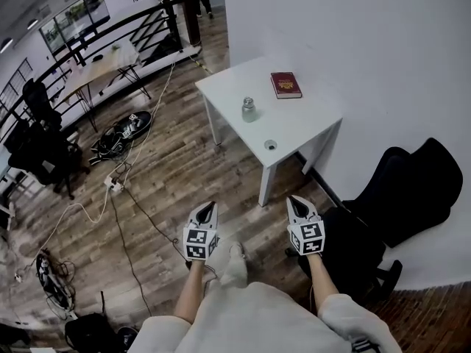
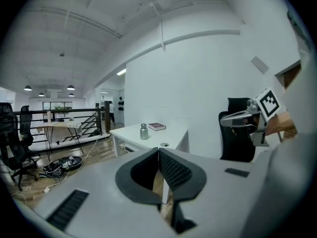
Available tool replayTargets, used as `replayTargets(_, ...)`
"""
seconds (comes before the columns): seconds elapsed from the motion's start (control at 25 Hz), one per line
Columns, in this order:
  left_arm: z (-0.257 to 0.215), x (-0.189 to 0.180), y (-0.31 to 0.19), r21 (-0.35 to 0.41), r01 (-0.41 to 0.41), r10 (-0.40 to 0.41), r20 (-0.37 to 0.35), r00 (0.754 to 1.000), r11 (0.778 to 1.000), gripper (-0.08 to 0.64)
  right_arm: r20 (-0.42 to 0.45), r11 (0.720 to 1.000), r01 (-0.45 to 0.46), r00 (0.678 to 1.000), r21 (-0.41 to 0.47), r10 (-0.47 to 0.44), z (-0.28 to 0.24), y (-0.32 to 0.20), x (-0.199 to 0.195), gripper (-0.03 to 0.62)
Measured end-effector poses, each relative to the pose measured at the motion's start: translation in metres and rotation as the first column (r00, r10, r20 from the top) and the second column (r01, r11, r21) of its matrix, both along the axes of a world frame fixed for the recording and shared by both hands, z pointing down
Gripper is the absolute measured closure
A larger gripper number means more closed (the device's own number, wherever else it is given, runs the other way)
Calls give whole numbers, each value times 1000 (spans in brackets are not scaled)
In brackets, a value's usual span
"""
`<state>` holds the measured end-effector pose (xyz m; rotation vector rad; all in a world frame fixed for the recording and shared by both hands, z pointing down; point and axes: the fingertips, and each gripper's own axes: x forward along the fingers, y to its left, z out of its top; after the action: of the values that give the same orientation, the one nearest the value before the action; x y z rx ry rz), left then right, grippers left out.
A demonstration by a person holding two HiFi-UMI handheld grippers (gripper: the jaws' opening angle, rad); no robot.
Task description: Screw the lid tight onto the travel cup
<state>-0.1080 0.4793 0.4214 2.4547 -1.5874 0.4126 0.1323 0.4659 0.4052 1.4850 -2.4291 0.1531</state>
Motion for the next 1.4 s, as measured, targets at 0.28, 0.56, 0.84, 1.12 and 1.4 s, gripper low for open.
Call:
replayTargets(0.28, -2, -16, -82, -2, -27, 27, -12, 1000, 1000, 551, -14, 1000, -15, 1000, -5, 15, -5, -75, -21, 592)
replayTargets(0.56, -7, -38, -163, -6, -50, 50, -22, 999, 999, 551, -18, 999, -42, 999, -6, 42, -10, -150, -42, 592)
replayTargets(0.84, -6, -48, -235, -1, -88, 88, -23, 996, 996, 551, -18, 997, -73, 997, -5, 73, -6, -211, -55, 592)
replayTargets(1.12, 3, -47, -277, -8, -120, 120, -26, 992, 993, 551, -21, 995, -92, 996, -22, 92, 4, -244, -58, 592)
replayTargets(1.4, 18, -41, -302, -36, -142, 141, -29, 990, 989, 551, -29, 994, -98, 995, -50, 97, 20, -265, -59, 592)
